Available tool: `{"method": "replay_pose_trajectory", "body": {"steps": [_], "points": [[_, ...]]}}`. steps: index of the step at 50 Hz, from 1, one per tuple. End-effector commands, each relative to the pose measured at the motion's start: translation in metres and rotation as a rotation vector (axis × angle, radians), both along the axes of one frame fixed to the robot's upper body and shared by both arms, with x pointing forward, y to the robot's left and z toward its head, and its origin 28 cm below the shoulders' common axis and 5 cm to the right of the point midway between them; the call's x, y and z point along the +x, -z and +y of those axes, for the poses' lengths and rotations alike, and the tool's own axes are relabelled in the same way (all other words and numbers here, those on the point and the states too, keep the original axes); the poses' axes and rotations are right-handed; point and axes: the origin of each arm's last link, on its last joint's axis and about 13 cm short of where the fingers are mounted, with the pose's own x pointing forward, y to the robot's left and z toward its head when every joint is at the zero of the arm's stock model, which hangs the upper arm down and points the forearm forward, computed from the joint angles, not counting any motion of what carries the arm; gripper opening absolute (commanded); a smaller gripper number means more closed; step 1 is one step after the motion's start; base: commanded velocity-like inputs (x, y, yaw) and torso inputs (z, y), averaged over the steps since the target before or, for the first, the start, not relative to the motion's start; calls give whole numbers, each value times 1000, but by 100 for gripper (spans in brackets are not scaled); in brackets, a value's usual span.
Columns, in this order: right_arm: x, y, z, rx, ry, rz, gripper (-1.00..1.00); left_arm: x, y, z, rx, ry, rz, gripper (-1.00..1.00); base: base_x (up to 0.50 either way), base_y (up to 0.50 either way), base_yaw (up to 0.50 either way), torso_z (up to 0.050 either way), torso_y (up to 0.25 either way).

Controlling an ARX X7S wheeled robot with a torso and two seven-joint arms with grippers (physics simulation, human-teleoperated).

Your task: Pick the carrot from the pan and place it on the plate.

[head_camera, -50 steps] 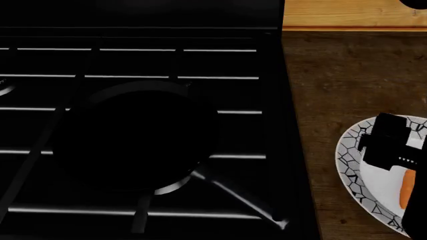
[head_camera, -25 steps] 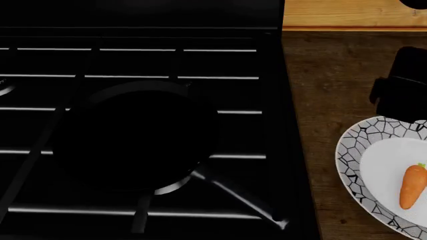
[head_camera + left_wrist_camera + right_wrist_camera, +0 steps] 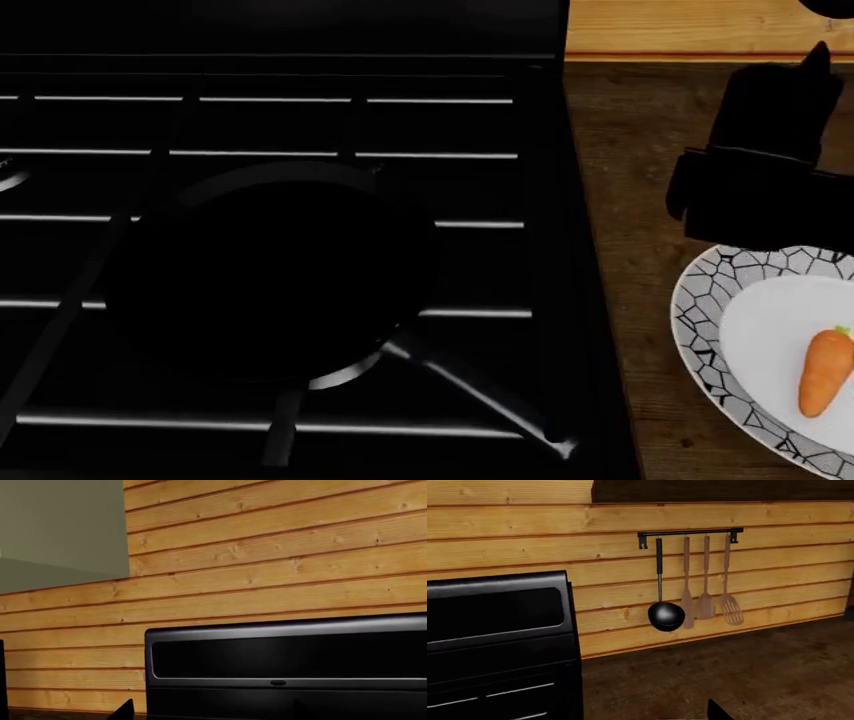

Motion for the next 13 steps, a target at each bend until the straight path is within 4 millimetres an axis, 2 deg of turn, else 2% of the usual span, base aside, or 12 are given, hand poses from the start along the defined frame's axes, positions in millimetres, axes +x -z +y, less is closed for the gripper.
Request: {"method": "replay_pose_trajectory", "body": {"steps": [1,13], "points": [[-9,3,8,-27,-66,-39,100,1,2,0,-3,0,4,100,0,0,0,0,0],[-14,6,23,-34,-174,-109,100,1,3,0,-5,2,6,100,0,0,0,0,0]]}}
